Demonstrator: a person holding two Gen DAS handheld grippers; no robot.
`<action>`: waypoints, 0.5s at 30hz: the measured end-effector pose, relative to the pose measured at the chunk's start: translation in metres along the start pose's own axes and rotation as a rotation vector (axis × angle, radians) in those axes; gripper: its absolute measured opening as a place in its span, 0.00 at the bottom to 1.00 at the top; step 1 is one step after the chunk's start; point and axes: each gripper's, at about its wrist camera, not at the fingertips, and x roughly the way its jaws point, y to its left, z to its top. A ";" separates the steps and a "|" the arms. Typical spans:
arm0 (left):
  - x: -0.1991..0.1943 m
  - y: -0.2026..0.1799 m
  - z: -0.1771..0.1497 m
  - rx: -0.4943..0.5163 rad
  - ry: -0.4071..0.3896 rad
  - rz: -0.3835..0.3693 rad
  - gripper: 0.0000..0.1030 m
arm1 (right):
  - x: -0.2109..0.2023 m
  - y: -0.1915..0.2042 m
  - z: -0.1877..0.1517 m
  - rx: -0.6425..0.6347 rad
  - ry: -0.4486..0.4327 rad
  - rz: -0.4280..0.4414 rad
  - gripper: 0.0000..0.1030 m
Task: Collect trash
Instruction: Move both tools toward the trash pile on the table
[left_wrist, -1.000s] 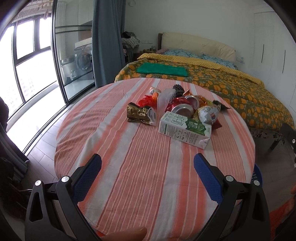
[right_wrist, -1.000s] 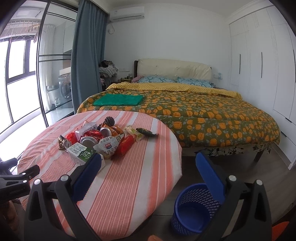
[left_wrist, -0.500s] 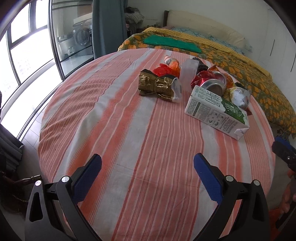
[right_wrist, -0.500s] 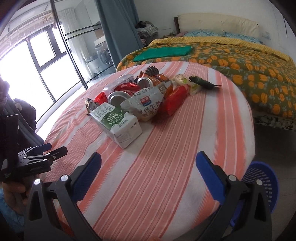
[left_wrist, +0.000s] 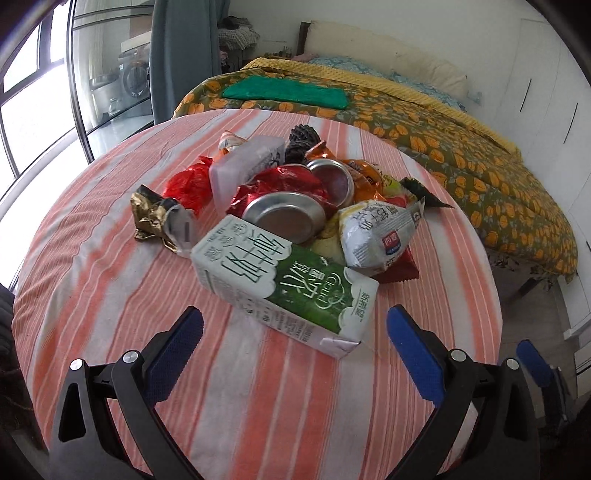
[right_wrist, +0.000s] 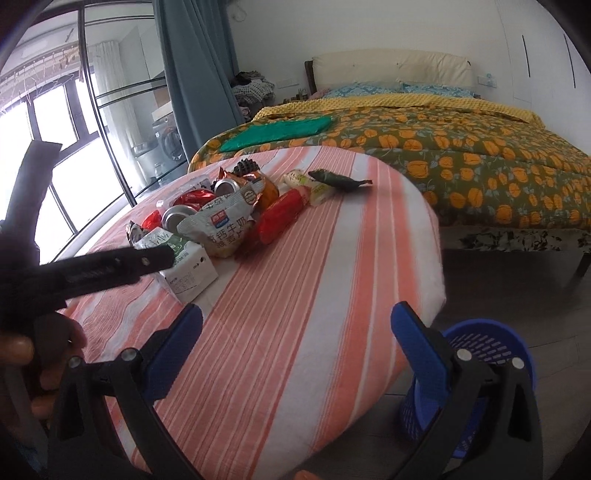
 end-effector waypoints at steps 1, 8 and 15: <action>0.005 -0.003 -0.002 0.009 0.002 0.025 0.96 | -0.003 -0.002 0.002 0.001 -0.010 -0.005 0.96; 0.013 0.037 -0.011 -0.082 0.044 0.077 0.96 | -0.013 -0.013 0.002 0.004 -0.037 -0.015 0.96; -0.015 0.129 -0.033 -0.150 0.052 0.205 0.96 | -0.012 -0.010 0.000 0.004 -0.031 -0.031 0.96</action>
